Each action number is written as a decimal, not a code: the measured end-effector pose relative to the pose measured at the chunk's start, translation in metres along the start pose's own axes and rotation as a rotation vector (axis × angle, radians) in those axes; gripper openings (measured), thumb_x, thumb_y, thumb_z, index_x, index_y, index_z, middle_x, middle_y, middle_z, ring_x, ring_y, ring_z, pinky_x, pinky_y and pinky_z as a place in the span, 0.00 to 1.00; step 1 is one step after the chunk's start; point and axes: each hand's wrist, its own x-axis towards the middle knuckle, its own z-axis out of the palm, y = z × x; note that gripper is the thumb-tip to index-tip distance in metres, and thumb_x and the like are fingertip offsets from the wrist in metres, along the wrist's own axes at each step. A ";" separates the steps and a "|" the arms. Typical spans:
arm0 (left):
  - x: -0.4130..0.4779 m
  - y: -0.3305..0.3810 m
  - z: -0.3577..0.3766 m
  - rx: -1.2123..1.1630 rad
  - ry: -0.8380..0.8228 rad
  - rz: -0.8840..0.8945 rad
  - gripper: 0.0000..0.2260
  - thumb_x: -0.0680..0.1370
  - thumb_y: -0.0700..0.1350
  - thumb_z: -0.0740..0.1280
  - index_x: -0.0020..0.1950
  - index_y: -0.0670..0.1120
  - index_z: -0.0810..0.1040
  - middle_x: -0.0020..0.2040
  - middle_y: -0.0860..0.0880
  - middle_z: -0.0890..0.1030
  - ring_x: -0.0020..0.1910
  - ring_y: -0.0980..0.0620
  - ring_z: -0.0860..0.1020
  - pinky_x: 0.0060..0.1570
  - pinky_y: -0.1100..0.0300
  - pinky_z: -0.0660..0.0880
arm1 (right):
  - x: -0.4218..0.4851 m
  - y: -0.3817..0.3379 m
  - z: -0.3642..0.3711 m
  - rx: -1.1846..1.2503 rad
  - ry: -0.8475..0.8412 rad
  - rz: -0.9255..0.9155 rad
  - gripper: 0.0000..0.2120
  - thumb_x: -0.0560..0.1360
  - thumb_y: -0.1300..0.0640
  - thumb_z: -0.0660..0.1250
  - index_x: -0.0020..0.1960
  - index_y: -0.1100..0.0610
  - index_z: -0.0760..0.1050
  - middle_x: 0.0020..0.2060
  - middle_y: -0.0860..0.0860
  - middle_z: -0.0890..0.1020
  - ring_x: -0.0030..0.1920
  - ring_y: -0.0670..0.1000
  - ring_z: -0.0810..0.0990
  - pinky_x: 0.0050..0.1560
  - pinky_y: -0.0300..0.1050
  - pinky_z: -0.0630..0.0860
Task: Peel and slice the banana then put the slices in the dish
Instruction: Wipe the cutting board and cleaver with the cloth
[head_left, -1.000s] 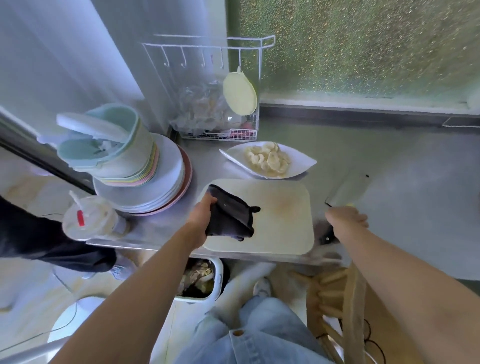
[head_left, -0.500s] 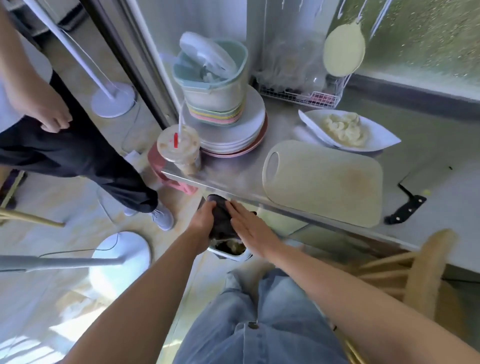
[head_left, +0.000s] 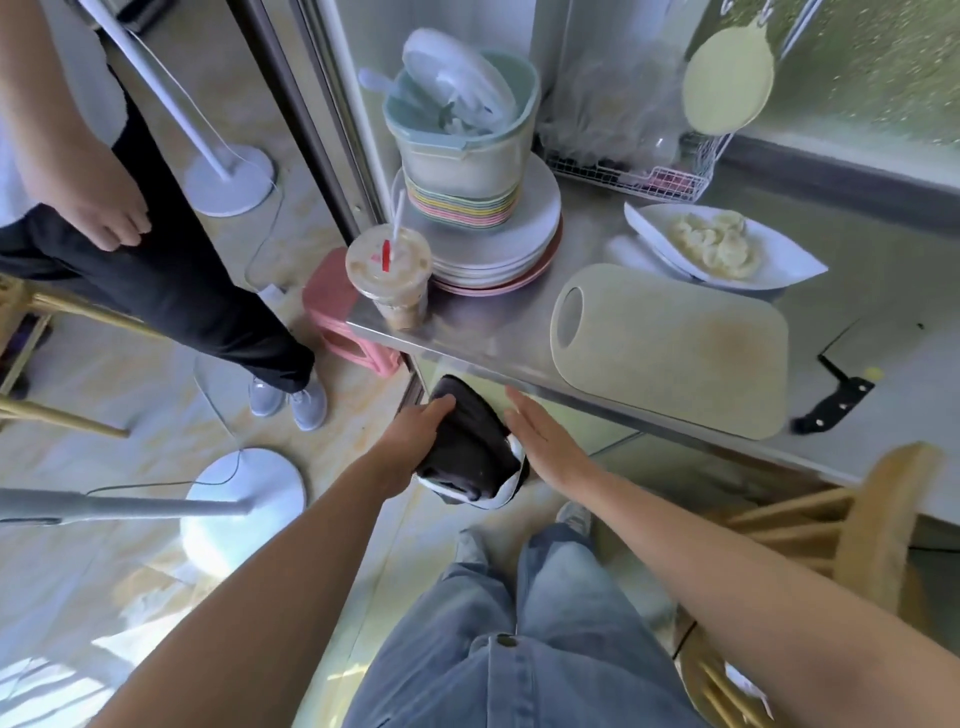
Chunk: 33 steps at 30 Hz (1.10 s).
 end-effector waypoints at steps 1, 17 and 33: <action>0.001 0.001 -0.001 0.054 -0.050 0.004 0.13 0.77 0.55 0.65 0.46 0.46 0.78 0.48 0.43 0.82 0.50 0.42 0.80 0.54 0.49 0.76 | -0.001 -0.005 -0.002 0.152 -0.039 0.016 0.25 0.81 0.48 0.56 0.76 0.52 0.55 0.72 0.45 0.64 0.72 0.44 0.61 0.68 0.37 0.56; 0.004 0.020 0.017 -0.101 -0.297 -0.087 0.10 0.76 0.47 0.70 0.53 0.42 0.79 0.48 0.45 0.81 0.49 0.47 0.78 0.56 0.53 0.73 | 0.003 0.003 -0.041 0.636 0.134 0.153 0.10 0.76 0.49 0.66 0.53 0.54 0.78 0.49 0.57 0.83 0.50 0.55 0.80 0.45 0.44 0.72; 0.012 0.043 0.040 -0.348 -0.164 -0.083 0.12 0.79 0.48 0.67 0.49 0.38 0.76 0.38 0.41 0.78 0.36 0.46 0.77 0.34 0.56 0.78 | 0.002 -0.008 -0.058 0.792 0.208 0.127 0.11 0.78 0.66 0.57 0.51 0.57 0.77 0.49 0.55 0.83 0.52 0.55 0.80 0.59 0.52 0.73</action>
